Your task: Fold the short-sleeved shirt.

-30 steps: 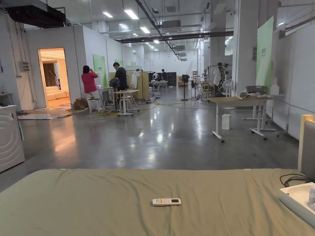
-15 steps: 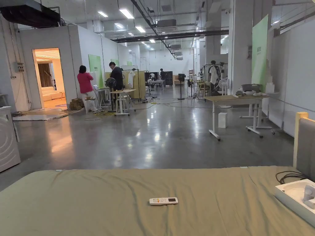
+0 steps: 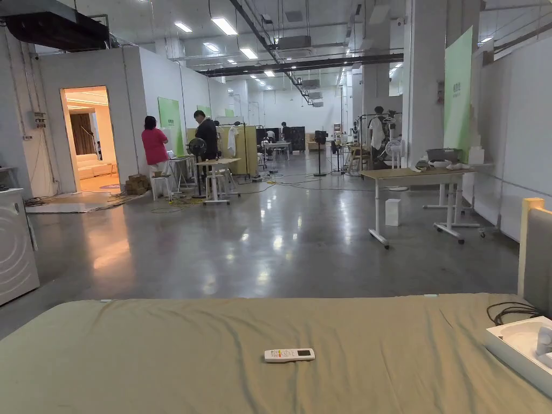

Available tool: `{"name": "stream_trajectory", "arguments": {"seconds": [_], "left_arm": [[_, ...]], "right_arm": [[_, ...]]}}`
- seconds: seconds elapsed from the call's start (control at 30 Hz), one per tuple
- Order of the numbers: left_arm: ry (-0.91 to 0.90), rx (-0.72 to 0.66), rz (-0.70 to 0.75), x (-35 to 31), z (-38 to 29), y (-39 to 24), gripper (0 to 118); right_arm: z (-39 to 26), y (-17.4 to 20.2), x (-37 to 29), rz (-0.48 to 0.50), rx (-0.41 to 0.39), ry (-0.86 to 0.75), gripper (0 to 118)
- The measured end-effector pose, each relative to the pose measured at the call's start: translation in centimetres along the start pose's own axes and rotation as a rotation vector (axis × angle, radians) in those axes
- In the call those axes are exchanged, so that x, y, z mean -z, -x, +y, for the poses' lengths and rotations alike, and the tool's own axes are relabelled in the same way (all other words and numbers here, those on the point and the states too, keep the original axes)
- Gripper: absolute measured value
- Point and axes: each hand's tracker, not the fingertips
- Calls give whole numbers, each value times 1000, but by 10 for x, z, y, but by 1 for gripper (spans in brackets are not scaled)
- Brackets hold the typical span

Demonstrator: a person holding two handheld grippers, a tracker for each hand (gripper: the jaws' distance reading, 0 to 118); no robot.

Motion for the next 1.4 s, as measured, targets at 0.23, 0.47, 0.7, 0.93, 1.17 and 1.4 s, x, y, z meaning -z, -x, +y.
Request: {"name": "stream_trajectory", "arguments": {"seconds": [0.23,0.47,0.7,0.93,1.17,1.4], "left_arm": [[-13,4,-23,-3,5,-5,103],[-6,16,-26,-3,4,-6,103],[-4,20,-24,-2,3,-7,103],[-9,24,-33,-3,5,-8,103],[-11,15,-35,-4,5,-7,103],[-3,9,-32,-5,4,-6,103]], "right_arm": [[-2,10,14,-71,12,167,118],[-4,4,12,-16,43,141,118],[-10,5,9,-111,-51,71,118],[-13,11,5,-142,-104,24,118],[-23,12,-9,-39,-257,-86,118],[-25,18,-11,-106,-318,-125,118]]}}
